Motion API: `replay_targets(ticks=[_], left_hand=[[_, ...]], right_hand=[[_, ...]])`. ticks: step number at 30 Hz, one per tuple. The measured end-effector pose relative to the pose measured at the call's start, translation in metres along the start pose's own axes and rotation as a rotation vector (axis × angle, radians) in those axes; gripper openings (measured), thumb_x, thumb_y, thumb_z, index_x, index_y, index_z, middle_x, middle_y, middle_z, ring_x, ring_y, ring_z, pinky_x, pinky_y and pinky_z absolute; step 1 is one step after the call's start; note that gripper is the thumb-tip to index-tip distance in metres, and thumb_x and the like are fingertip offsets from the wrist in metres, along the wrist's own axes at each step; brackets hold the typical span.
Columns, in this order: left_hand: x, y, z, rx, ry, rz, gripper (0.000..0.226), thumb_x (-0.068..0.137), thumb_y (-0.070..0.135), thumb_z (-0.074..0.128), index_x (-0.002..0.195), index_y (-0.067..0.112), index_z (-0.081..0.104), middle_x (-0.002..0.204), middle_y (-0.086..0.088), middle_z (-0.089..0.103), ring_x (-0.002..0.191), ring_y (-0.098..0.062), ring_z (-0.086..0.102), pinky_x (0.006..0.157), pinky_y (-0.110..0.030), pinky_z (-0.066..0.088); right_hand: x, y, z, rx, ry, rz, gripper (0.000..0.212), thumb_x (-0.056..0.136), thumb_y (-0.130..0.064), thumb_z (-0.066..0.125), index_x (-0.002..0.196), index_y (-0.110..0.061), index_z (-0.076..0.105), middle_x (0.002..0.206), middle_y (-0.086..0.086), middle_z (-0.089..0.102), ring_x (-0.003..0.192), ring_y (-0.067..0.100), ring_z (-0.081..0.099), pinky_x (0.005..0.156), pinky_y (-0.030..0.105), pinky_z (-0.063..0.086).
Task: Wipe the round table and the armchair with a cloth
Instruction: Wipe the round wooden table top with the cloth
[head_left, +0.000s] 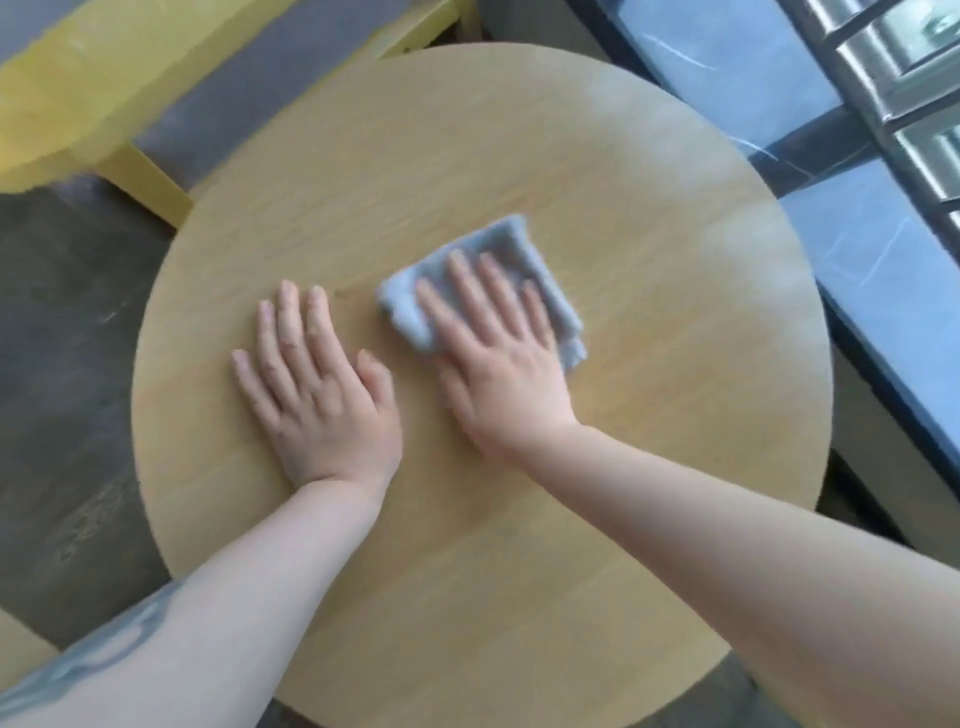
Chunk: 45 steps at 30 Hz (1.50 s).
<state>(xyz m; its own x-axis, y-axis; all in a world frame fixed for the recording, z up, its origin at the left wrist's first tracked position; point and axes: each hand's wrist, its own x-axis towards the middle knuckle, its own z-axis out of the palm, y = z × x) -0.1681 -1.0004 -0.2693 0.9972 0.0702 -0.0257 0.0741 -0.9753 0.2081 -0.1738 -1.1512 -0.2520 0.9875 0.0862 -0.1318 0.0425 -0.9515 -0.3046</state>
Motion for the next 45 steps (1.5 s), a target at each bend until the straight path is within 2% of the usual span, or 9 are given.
replay_targets(ticks=[2,7,11,14,17,22,28,39,45], left_hand=[[-0.001,0.001,0.000,0.022,0.004,0.004,0.059,0.094,0.030,0.033,0.150,0.009,0.031,0.158,-0.012,0.028,0.147,-0.030,0.021,0.118,-0.053,0.012],[0.026,0.027,-0.002,-0.082,-0.039,-0.004,0.056,0.091,0.031,0.040,0.145,0.016,0.037,0.152,-0.017,0.031,0.144,-0.036,0.021,0.117,-0.055,0.006],[0.051,0.054,0.007,-0.035,0.043,0.038,0.059,0.090,0.031,0.030,0.148,0.024,0.036,0.156,-0.005,0.031,0.146,-0.027,0.024,0.118,-0.053,0.010],[0.051,0.056,0.011,-0.028,0.076,0.007,0.055,0.092,0.027,0.036,0.147,0.022,0.039,0.156,-0.005,0.034,0.145,-0.027,0.028,0.118,-0.053,0.016],[0.051,0.057,0.012,0.002,0.096,0.016,0.053,0.094,0.025,0.038,0.146,0.022,0.040,0.154,-0.006,0.036,0.143,-0.028,0.030,0.117,-0.055,0.017],[0.051,0.057,0.011,0.000,0.091,0.020,0.053,0.094,0.025,0.037,0.147,0.021,0.040,0.154,-0.007,0.036,0.143,-0.030,0.030,0.117,-0.057,0.016],[0.050,0.057,0.015,0.029,0.136,0.050,0.047,0.092,0.021,0.043,0.137,0.013,0.051,0.147,-0.015,0.045,0.140,-0.034,0.035,0.114,-0.061,0.021],[0.049,0.058,0.012,0.008,0.089,0.042,0.054,0.095,0.024,0.034,0.148,0.017,0.038,0.155,-0.010,0.034,0.144,-0.032,0.027,0.117,-0.059,0.014],[0.049,0.055,0.018,0.025,0.154,0.059,0.044,0.092,0.021,0.043,0.133,0.010,0.053,0.150,-0.014,0.042,0.141,-0.034,0.034,0.114,-0.061,0.021]], right_hand=[[0.006,0.026,-0.011,-0.103,-0.124,-0.524,0.053,0.097,-0.036,0.040,0.149,-0.026,0.032,0.157,-0.001,0.026,0.146,0.018,0.020,0.120,0.041,0.014],[0.012,0.078,-0.024,0.066,0.251,0.734,0.056,0.096,-0.039,0.031,0.151,-0.033,0.024,0.161,-0.003,0.015,0.148,0.017,0.008,0.119,0.046,0.007],[0.012,0.045,-0.012,0.000,-0.002,-0.236,0.052,0.096,-0.036,0.045,0.147,-0.026,0.038,0.156,-0.002,0.029,0.146,0.018,0.021,0.119,0.041,0.014],[0.090,0.072,-0.033,-0.050,-0.051,-0.411,0.050,0.100,-0.039,0.039,0.149,-0.029,0.032,0.157,-0.005,0.027,0.146,0.017,0.020,0.118,0.039,0.010],[0.142,0.087,-0.045,-0.100,-0.011,-0.226,0.051,0.101,-0.038,0.031,0.151,-0.033,0.024,0.159,-0.007,0.019,0.148,0.016,0.011,0.119,0.039,0.004],[0.123,0.092,-0.043,-0.016,0.187,0.583,0.054,0.101,-0.034,0.028,0.153,-0.034,0.013,0.162,-0.003,0.004,0.149,0.017,-0.003,0.120,0.043,-0.003],[0.137,0.050,-0.030,0.016,-0.045,-0.412,0.049,0.099,-0.037,0.041,0.147,-0.036,0.032,0.158,-0.008,0.024,0.147,0.016,0.015,0.118,0.036,0.002],[0.093,0.170,-0.092,0.212,0.609,0.872,0.051,0.092,-0.008,0.036,0.141,-0.015,0.046,0.148,0.006,0.042,0.139,0.021,0.033,0.117,0.038,0.019],[0.163,0.126,0.099,-0.278,0.034,0.054,0.086,0.081,-0.047,0.048,0.149,-0.047,-0.003,0.162,-0.009,-0.005,0.149,0.024,-0.005,0.115,0.059,-0.001]])
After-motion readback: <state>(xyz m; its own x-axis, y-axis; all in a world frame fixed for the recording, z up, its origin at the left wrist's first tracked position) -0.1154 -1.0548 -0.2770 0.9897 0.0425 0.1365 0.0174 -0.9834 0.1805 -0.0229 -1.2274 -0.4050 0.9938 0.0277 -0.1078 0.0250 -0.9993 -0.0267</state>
